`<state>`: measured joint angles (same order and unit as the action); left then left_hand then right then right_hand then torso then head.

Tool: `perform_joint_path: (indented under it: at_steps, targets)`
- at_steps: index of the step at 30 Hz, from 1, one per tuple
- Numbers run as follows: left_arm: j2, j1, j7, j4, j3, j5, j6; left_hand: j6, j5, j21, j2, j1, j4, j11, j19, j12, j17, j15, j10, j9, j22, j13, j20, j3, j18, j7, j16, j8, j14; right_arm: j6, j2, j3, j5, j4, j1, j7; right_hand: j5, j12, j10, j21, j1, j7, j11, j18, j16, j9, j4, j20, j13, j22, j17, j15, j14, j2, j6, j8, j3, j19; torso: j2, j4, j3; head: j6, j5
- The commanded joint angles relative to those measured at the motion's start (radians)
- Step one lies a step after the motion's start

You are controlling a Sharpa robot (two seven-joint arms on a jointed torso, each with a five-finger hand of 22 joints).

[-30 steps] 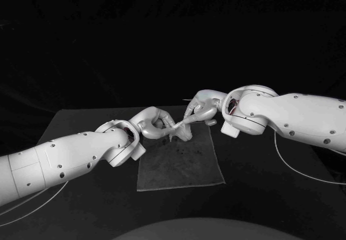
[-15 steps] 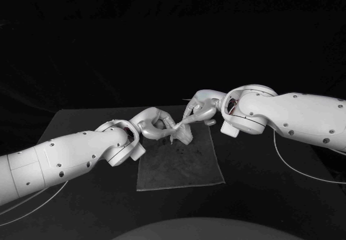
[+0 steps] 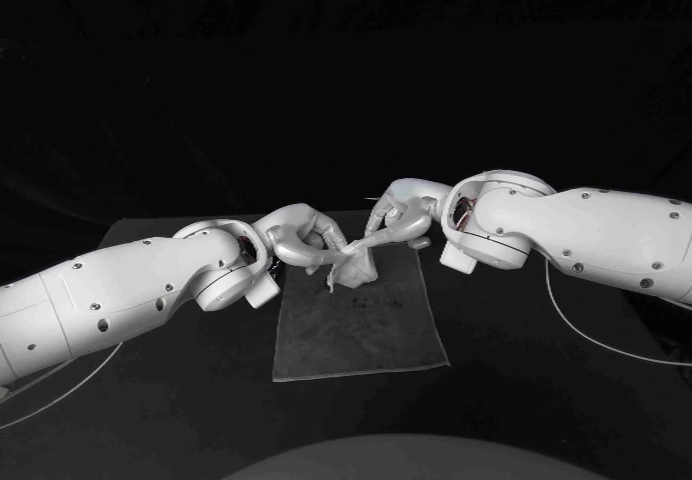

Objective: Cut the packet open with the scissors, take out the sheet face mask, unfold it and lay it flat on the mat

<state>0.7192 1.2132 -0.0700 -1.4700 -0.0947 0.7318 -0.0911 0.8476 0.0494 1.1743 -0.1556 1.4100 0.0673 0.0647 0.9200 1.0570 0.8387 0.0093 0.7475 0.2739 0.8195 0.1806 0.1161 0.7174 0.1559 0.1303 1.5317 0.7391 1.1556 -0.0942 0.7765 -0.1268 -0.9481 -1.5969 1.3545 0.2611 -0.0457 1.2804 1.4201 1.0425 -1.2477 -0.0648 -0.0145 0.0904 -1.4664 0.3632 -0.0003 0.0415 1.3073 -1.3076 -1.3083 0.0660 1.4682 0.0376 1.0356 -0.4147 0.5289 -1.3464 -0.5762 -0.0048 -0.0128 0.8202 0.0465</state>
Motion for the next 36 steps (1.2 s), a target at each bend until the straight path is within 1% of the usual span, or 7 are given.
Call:
perform_joint_path:
  at_steps: [1, 9, 12, 16, 21, 26, 36]
  targets:
    - [-0.002, 0.006, 0.034, 0.003, 0.001, -0.041, 0.103, 0.010, -0.001, -0.006, 0.001, -0.010, -0.005, -0.001, -0.010, -0.004, -0.003, 0.001, 0.005, 0.017, -0.002, -0.002, 0.000, 0.000, 0.018, 0.003, -0.004, -0.003, -0.009, -0.039, -0.001, 0.000, -0.022, 0.002, 0.000, -0.033, -0.003, -0.004, 0.035, 0.002, 0.007, -0.002, 0.025, 0.012, -0.004, 0.044, -0.053, -0.001, 0.039, -0.096, -0.128, 0.005, 0.071, -0.006, 0.006, -0.018, 0.057, 0.001, 0.000, -0.0006, 0.0005, -0.001, 0.001]
    - [-0.006, 0.017, 0.046, 0.016, 0.002, -0.062, 0.138, 0.009, -0.001, -0.008, 0.002, -0.012, -0.008, -0.001, -0.013, -0.007, -0.004, 0.002, 0.007, 0.017, -0.005, -0.003, 0.000, 0.001, 0.018, 0.003, -0.005, -0.004, -0.010, -0.122, -0.001, -0.001, -0.001, 0.007, -0.001, -0.062, -0.003, -0.008, 0.034, 0.001, 0.009, -0.002, 0.024, 0.012, -0.001, 0.045, -0.052, -0.001, 0.036, -0.095, -0.124, 0.005, 0.070, -0.005, 0.005, -0.019, 0.057, 0.002, 0.000, 0.0010, 0.0010, 0.004, 0.003]
    - [-0.005, 0.024, 0.051, 0.020, 0.002, -0.069, 0.146, 0.009, -0.001, -0.008, 0.003, -0.011, -0.012, -0.001, -0.013, -0.010, -0.005, 0.002, 0.009, 0.017, -0.004, -0.004, 0.000, 0.004, 0.018, 0.003, -0.005, -0.006, -0.011, -0.139, 0.001, -0.001, 0.002, 0.011, -0.001, -0.070, -0.003, -0.008, 0.034, 0.001, 0.009, -0.002, 0.024, 0.012, -0.001, 0.045, -0.052, -0.001, 0.036, -0.095, -0.124, 0.005, 0.070, -0.005, 0.005, -0.019, 0.057, 0.002, 0.000, 0.0017, 0.0009, 0.004, 0.003]
    - [-0.003, 0.037, 0.057, 0.027, 0.003, -0.076, 0.154, 0.010, -0.001, -0.006, 0.004, -0.011, -0.017, -0.001, -0.010, -0.012, -0.001, 0.001, 0.011, 0.017, 0.000, -0.005, 0.000, 0.007, 0.018, 0.003, -0.005, -0.007, -0.009, -0.136, 0.004, -0.001, 0.010, 0.017, -0.001, -0.099, -0.003, -0.016, 0.031, -0.008, 0.015, -0.003, 0.024, 0.014, 0.003, 0.045, -0.050, -0.001, 0.031, -0.093, -0.119, 0.004, 0.069, -0.004, 0.003, -0.019, 0.057, 0.006, 0.000, 0.0012, 0.0007, 0.004, 0.003]
    - [-0.003, 0.057, 0.065, 0.037, 0.003, -0.086, 0.168, 0.010, -0.001, -0.004, 0.004, -0.011, -0.019, -0.001, -0.008, -0.013, 0.000, 0.001, 0.012, 0.017, 0.003, -0.005, 0.000, 0.008, 0.017, 0.003, -0.005, -0.007, -0.009, -0.104, 0.006, -0.001, 0.028, 0.015, -0.001, -0.136, -0.003, -0.029, 0.025, -0.023, 0.023, -0.003, 0.023, 0.016, 0.011, 0.046, -0.047, 0.000, 0.022, -0.089, -0.110, 0.004, 0.066, -0.002, -0.003, -0.019, 0.057, 0.013, 0.000, 0.0005, -0.0004, 0.005, 0.001]
    - [-0.006, 0.070, 0.069, 0.043, 0.003, -0.095, 0.187, 0.010, -0.001, -0.005, 0.004, -0.012, -0.019, -0.001, -0.009, -0.013, 0.000, 0.001, 0.013, 0.017, 0.001, -0.005, 0.000, 0.008, 0.018, 0.004, -0.005, -0.008, -0.009, -0.084, 0.003, -0.001, 0.034, 0.012, -0.001, -0.147, -0.003, -0.035, 0.022, -0.031, 0.025, -0.004, 0.023, 0.018, 0.014, 0.047, -0.047, 0.000, 0.018, -0.086, -0.106, 0.003, 0.065, -0.001, -0.006, -0.020, 0.057, 0.017, 0.000, -0.0006, 0.0006, 0.004, 0.002]
    - [-0.013, 0.091, 0.083, 0.058, 0.003, -0.091, 0.226, 0.010, -0.001, -0.006, 0.004, -0.014, -0.021, -0.001, -0.011, -0.016, -0.004, 0.002, 0.015, 0.017, 0.000, -0.006, 0.000, 0.009, 0.018, 0.004, -0.005, -0.009, -0.012, -0.107, 0.000, -0.003, 0.059, 0.009, -0.001, -0.154, -0.003, -0.021, 0.028, -0.015, 0.024, -0.003, 0.023, 0.015, 0.008, 0.048, -0.047, 0.001, 0.029, -0.092, -0.114, 0.003, 0.066, -0.003, -0.005, -0.022, 0.059, 0.011, 0.000, 0.0006, 0.0006, 0.002, 0.004]
